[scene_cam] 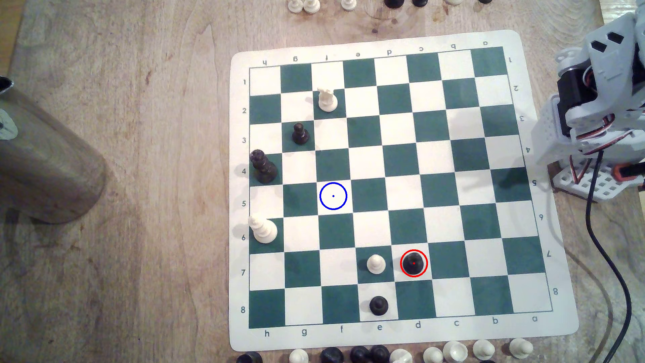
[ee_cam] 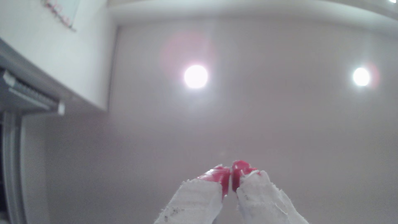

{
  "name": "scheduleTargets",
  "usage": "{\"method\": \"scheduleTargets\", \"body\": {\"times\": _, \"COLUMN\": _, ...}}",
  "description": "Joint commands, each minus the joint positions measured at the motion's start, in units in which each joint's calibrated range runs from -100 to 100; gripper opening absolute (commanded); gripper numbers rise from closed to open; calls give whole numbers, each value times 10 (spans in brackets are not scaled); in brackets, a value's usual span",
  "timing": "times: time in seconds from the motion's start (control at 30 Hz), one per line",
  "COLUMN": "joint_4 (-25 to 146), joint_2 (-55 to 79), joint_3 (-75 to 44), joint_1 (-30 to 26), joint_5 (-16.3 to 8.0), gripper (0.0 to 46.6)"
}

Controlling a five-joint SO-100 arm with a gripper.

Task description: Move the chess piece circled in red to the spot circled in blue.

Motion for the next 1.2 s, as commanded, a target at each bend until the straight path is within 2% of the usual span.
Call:
{"method": "scheduleTargets", "body": {"times": 0.0, "joint_4": 64, "joint_2": -3, "joint_3": 13, "joint_1": -9, "joint_5": 2, "gripper": 2}}
{"method": "scheduleTargets", "body": {"times": 0.13, "joint_4": 249, "joint_2": -3, "joint_3": -1, "joint_1": -29, "joint_5": 2, "gripper": 2}}
{"method": "scheduleTargets", "body": {"times": 0.17, "joint_4": 353, "joint_2": -2, "joint_3": -16, "joint_1": -32, "joint_5": 1, "gripper": 2}}
{"method": "scheduleTargets", "body": {"times": 0.3, "joint_4": 542, "joint_2": -2, "joint_3": -54, "joint_1": -28, "joint_5": 0, "gripper": 2}}
{"method": "scheduleTargets", "body": {"times": 0.43, "joint_4": 876, "joint_2": -1, "joint_3": -167, "joint_1": -41, "joint_5": -1, "gripper": 2}}
{"method": "scheduleTargets", "body": {"times": 0.63, "joint_4": 1172, "joint_2": -1, "joint_3": -292, "joint_1": -42, "joint_5": -2, "gripper": 2}}
{"method": "scheduleTargets", "body": {"times": 0.7, "joint_4": 1247, "joint_2": 0, "joint_3": -316, "joint_1": -44, "joint_5": -2, "gripper": 2}}
{"method": "scheduleTargets", "body": {"times": 0.8, "joint_4": 1289, "joint_2": 0, "joint_3": -320, "joint_1": -77, "joint_5": -2, "gripper": 4}}
{"method": "scheduleTargets", "body": {"times": 1.0, "joint_4": 1555, "joint_2": 13, "joint_3": -403, "joint_1": -85, "joint_5": -2, "gripper": 2}}
{"method": "scheduleTargets", "body": {"times": 1.07, "joint_4": 1566, "joint_2": 46, "joint_3": -403, "joint_1": -124, "joint_5": -2, "gripper": 4}}
{"method": "scheduleTargets", "body": {"times": 1.1, "joint_4": 1572, "joint_2": 62, "joint_3": -400, "joint_1": -131, "joint_5": -2, "gripper": 14}}
{"method": "scheduleTargets", "body": {"times": 1.17, "joint_4": 1576, "joint_2": 71, "joint_3": -395, "joint_1": -141, "joint_5": -2, "gripper": 102}}
